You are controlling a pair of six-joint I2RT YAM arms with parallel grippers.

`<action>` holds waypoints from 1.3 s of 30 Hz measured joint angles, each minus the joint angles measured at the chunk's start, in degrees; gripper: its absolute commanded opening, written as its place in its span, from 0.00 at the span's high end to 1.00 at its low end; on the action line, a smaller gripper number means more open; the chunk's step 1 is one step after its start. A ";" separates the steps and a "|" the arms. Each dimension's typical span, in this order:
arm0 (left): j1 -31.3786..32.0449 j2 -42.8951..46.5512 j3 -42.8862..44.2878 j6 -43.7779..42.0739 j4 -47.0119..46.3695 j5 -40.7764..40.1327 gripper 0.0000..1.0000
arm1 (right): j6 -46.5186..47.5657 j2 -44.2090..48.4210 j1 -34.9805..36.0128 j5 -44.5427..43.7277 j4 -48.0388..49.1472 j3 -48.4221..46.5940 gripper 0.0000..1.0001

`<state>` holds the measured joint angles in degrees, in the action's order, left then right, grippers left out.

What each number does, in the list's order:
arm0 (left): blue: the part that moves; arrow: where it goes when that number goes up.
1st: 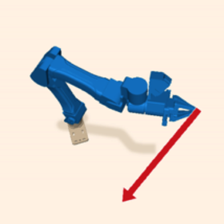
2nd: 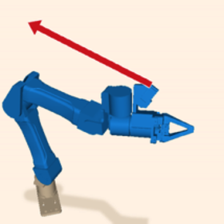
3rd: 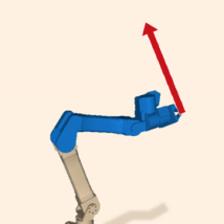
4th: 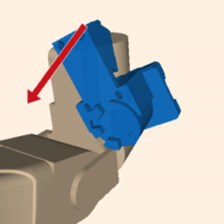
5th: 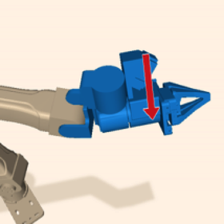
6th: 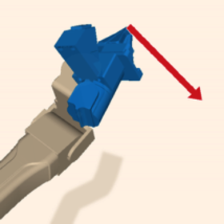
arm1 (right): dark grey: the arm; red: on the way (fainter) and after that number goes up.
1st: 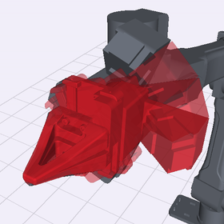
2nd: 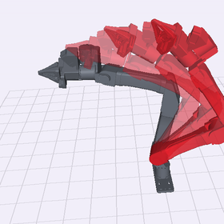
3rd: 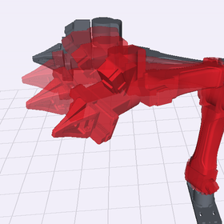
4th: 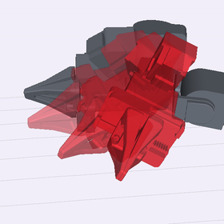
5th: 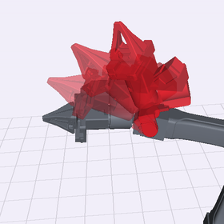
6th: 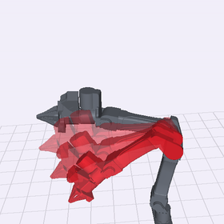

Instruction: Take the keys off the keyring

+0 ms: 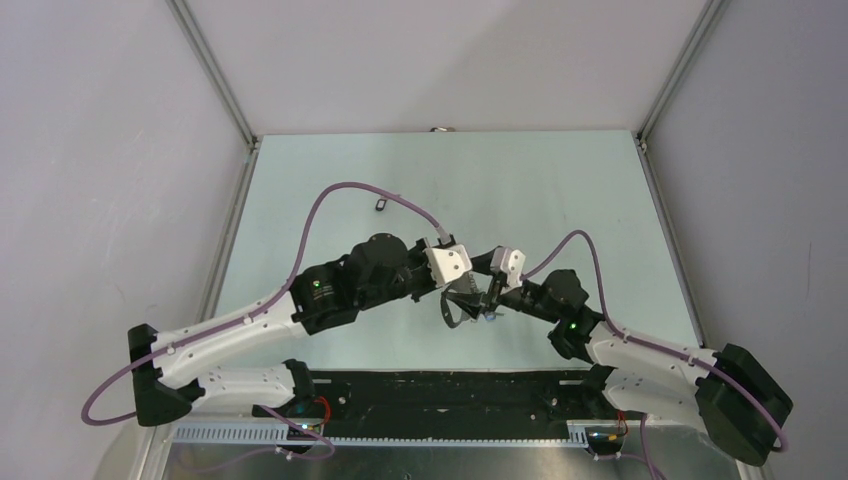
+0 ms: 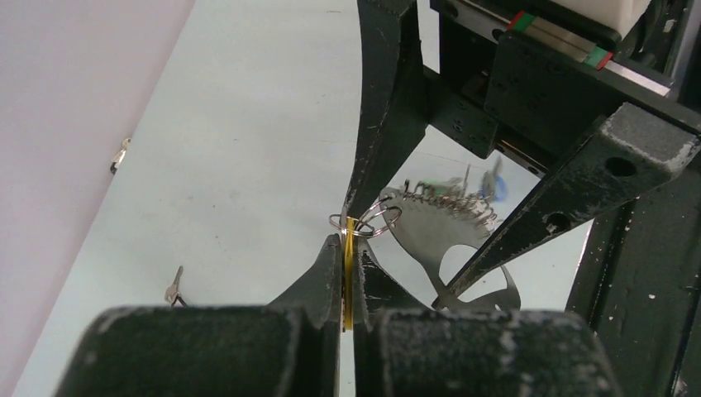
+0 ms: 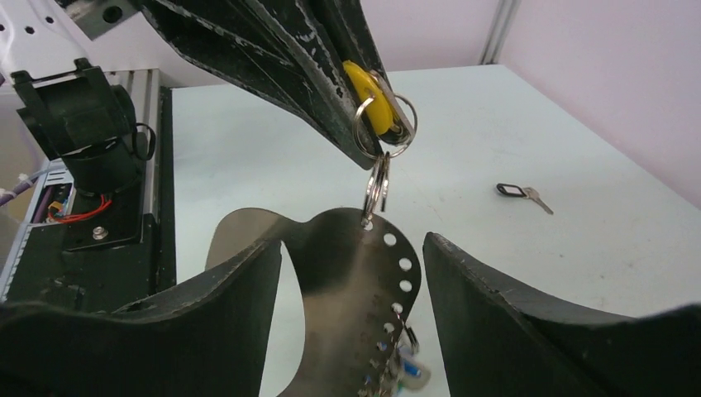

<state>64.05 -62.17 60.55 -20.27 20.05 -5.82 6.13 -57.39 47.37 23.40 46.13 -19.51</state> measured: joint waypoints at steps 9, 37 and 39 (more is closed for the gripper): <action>0.02 -0.07 0.00 0.35 0.31 -4.57 1.00 | 0.20 7.32 0.31 -0.15 -2.56 0.00 0.31; 0.02 -0.09 0.44 0.24 1.11 -1.42 1.00 | 1.86 6.27 2.05 -5.18 -3.19 0.00 0.71; 0.02 -0.09 0.44 0.17 1.11 -0.24 1.00 | 1.84 6.29 2.05 -5.73 -2.84 0.00 0.71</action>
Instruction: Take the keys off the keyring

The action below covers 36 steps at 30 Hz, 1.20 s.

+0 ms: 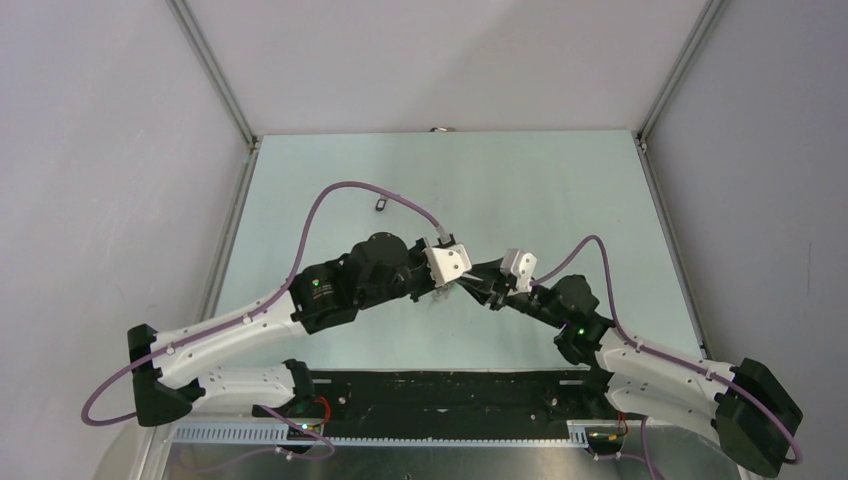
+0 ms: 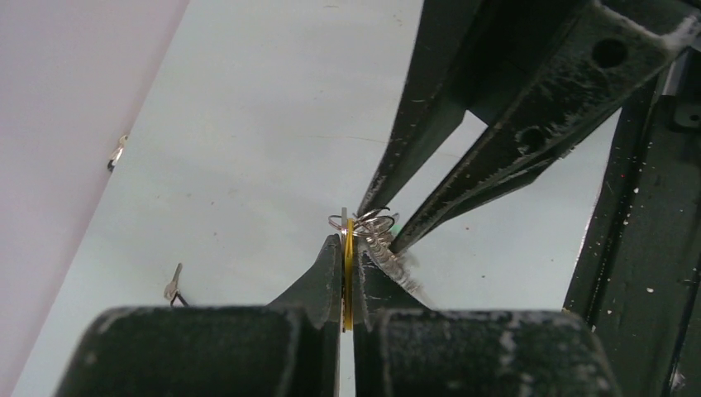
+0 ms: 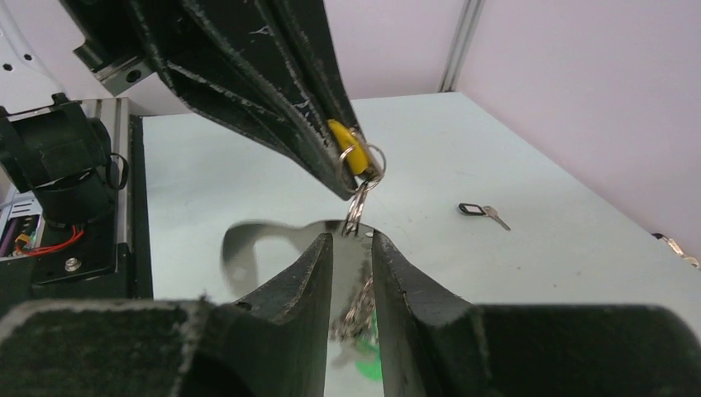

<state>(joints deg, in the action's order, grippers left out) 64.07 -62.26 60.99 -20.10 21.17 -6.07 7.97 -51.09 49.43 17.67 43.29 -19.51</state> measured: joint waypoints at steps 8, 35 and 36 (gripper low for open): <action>-0.09 0.00 0.00 -0.96 0.07 2.62 1.00 | 0.00 1.01 0.00 -1.20 0.50 0.00 0.91; -0.09 -0.81 -0.15 -4.46 1.22 1.27 1.00 | 11.45 2.21 5.70 -9.84 -5.77 -1.29 0.91; -0.09 -0.94 -0.15 -4.57 1.57 1.07 1.00 | 11.85 1.53 5.81 -10.45 -6.36 -1.86 0.87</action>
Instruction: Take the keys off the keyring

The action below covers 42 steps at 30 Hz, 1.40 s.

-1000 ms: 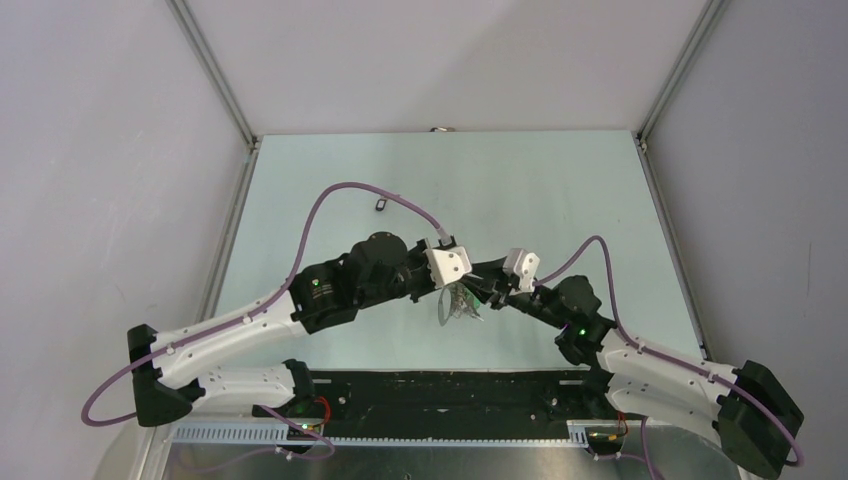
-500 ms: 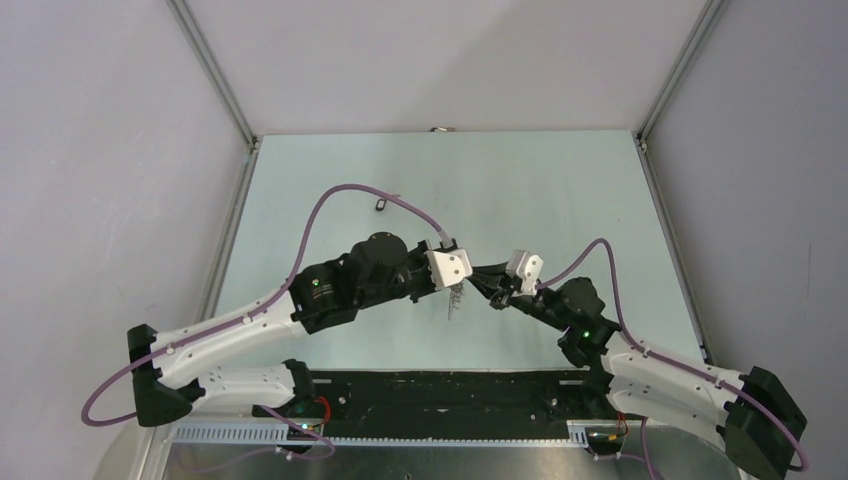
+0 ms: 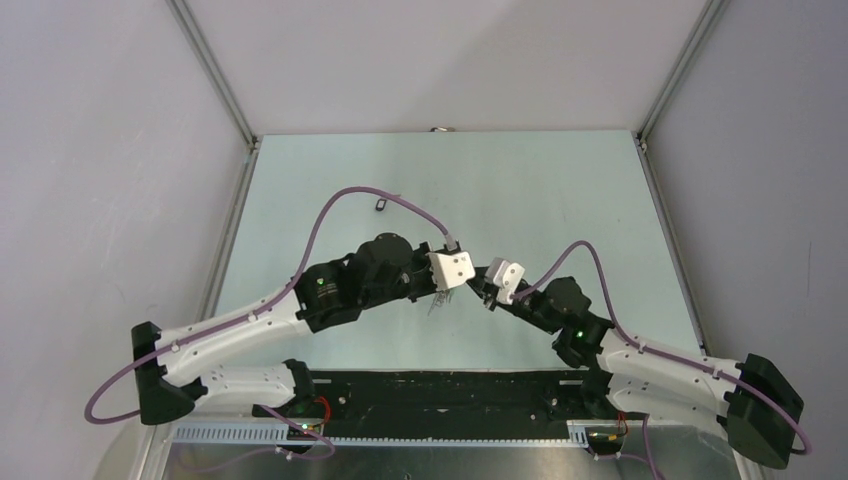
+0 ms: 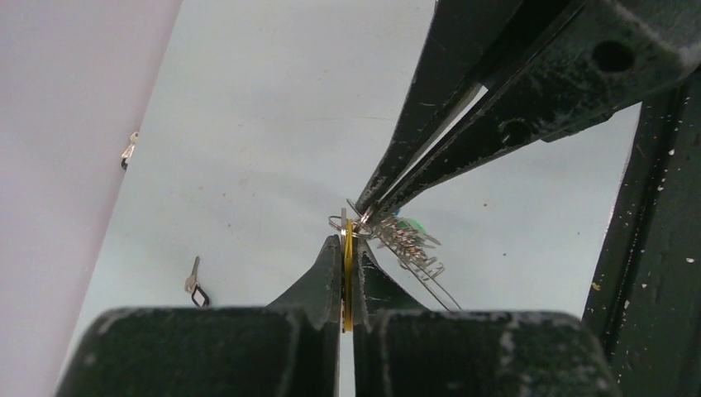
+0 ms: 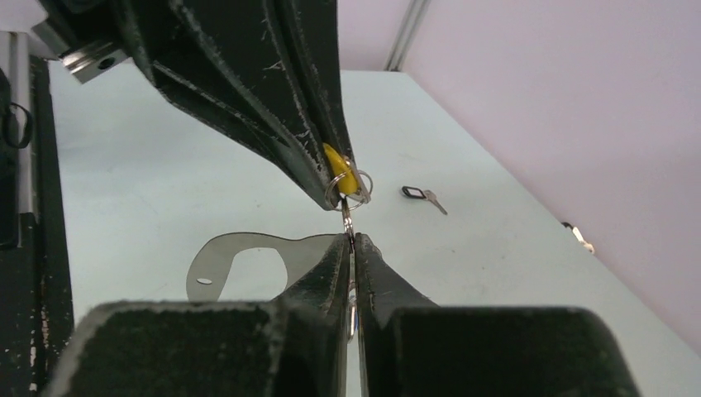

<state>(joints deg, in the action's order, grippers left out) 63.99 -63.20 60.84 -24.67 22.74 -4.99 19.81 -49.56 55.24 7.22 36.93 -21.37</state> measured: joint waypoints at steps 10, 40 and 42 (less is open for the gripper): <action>0.22 -3.78 3.13 2.21 4.44 -3.78 1.00 | -3.15 -0.22 -3.34 -2.78 -4.20 -2.69 0.38; -4.59 -26.60 42.91 38.47 50.69 3.89 1.00 | -15.30 11.89 0.83 5.66 -14.43 -1.73 0.32; -5.40 -26.56 42.91 39.43 50.82 6.10 1.00 | -15.30 11.98 2.40 4.79 -14.34 -1.16 0.36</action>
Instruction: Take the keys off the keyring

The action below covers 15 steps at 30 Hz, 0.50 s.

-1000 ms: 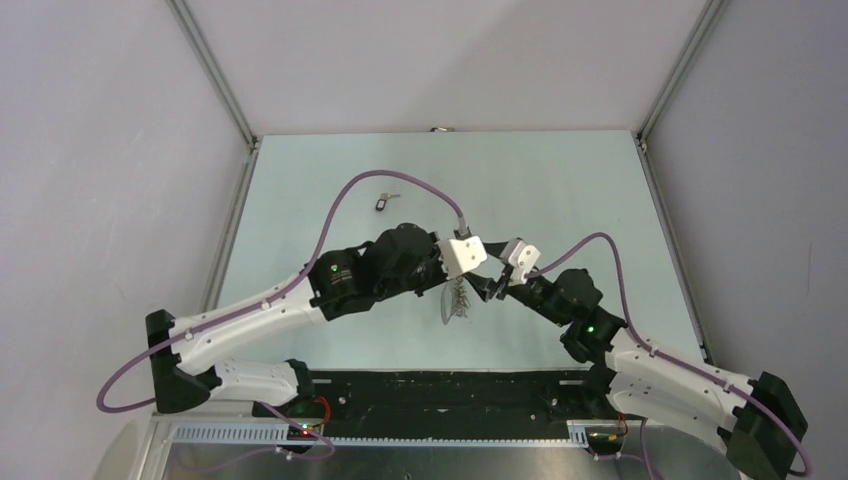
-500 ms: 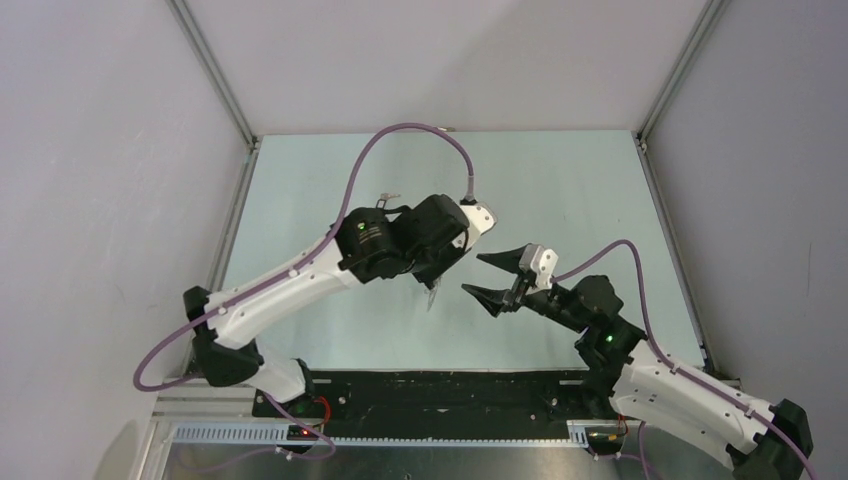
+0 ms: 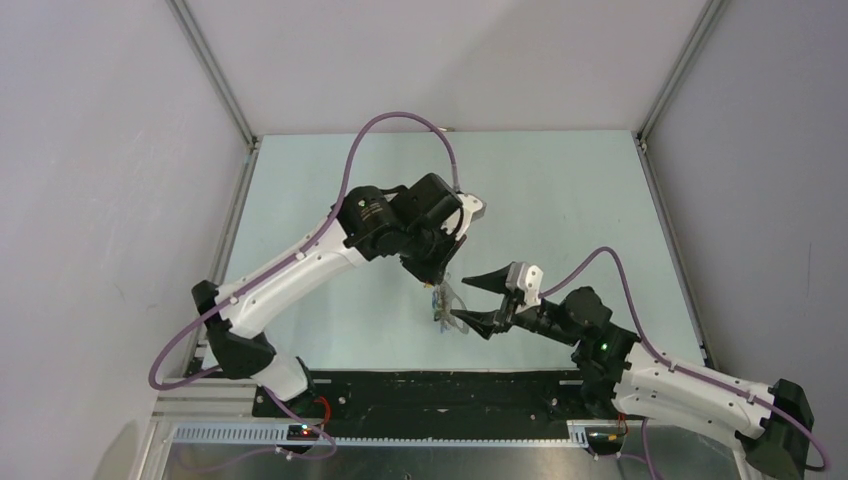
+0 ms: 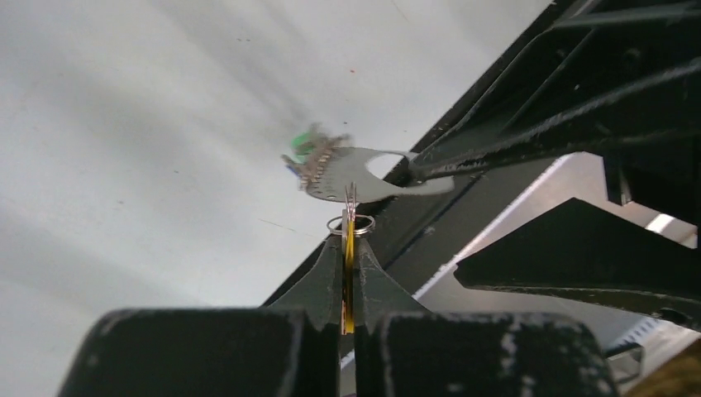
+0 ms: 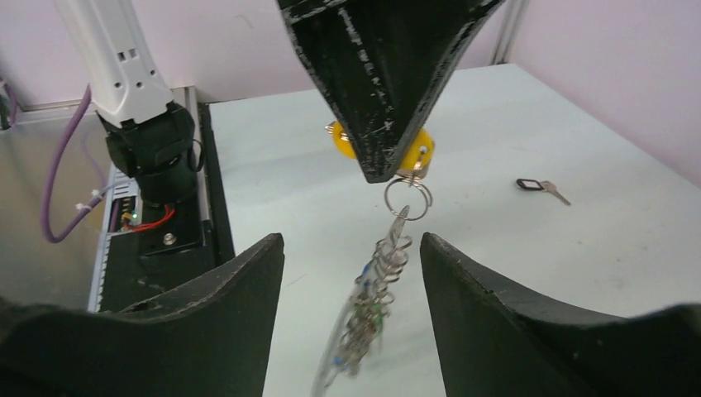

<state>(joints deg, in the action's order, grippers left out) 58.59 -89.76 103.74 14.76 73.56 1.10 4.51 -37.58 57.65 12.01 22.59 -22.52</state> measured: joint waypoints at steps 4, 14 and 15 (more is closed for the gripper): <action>-1.20 0.17 -0.07 1.38 0.04 3.76 1.00 | 0.55 1.16 3.10 -1.14 -0.04 0.28 0.45; -2.54 2.01 -1.33 3.41 -0.55 9.84 1.00 | 4.39 3.67 8.11 -3.28 0.07 0.26 0.64; -2.54 2.34 -1.66 3.54 -0.81 10.34 1.00 | 4.57 2.97 8.22 -3.93 0.07 0.24 0.64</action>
<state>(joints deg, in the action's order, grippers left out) 56.05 -87.42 102.08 18.31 72.75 11.44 9.08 -34.61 65.87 8.08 22.65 -22.28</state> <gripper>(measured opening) 0.023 0.387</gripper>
